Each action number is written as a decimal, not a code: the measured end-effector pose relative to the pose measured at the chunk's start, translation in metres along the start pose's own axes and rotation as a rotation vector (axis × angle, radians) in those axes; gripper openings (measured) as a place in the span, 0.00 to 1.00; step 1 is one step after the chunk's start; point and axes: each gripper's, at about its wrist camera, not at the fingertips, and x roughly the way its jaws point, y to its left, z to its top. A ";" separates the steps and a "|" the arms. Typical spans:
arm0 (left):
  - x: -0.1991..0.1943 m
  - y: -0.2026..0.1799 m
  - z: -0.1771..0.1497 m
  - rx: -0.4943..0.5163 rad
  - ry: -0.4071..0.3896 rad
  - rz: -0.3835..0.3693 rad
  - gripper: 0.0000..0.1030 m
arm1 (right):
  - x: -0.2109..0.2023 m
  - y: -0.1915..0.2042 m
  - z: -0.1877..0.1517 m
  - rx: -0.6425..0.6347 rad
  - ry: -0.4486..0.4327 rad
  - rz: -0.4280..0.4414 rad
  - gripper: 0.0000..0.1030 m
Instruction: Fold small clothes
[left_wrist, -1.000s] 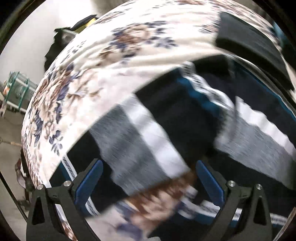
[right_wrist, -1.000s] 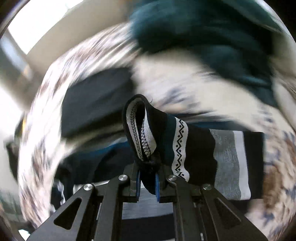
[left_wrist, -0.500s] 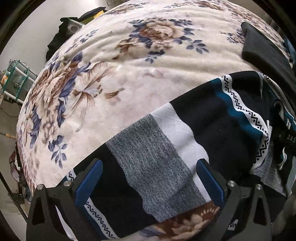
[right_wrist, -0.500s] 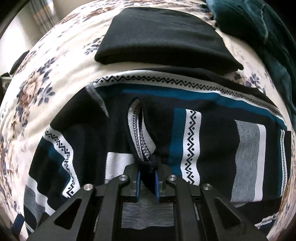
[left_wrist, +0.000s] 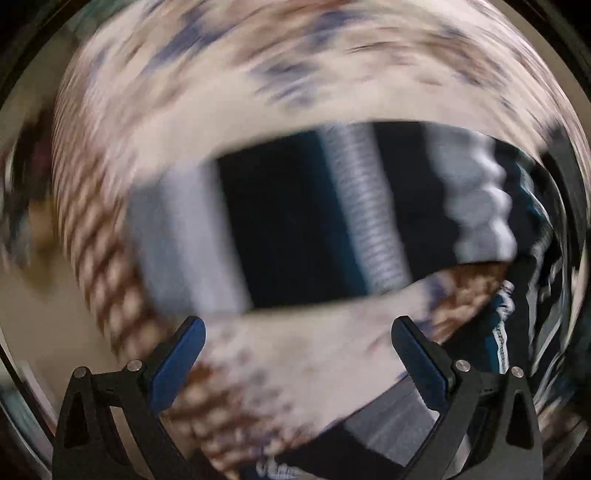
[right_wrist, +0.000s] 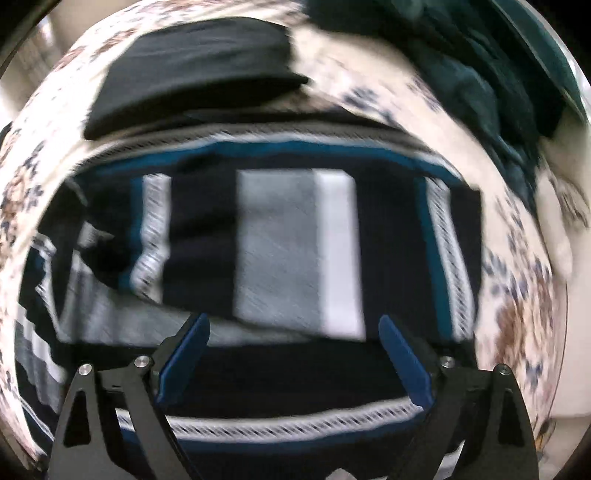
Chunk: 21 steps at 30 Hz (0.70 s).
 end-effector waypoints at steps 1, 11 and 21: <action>0.005 0.018 -0.002 -0.077 0.018 -0.055 1.00 | 0.000 -0.009 -0.005 0.008 0.010 -0.007 0.92; 0.045 0.089 0.014 -0.607 -0.087 -0.342 0.51 | -0.006 -0.049 -0.032 0.008 0.109 -0.031 0.92; -0.043 -0.015 0.052 -0.160 -0.442 -0.181 0.06 | -0.021 -0.038 -0.031 -0.078 0.097 -0.071 0.92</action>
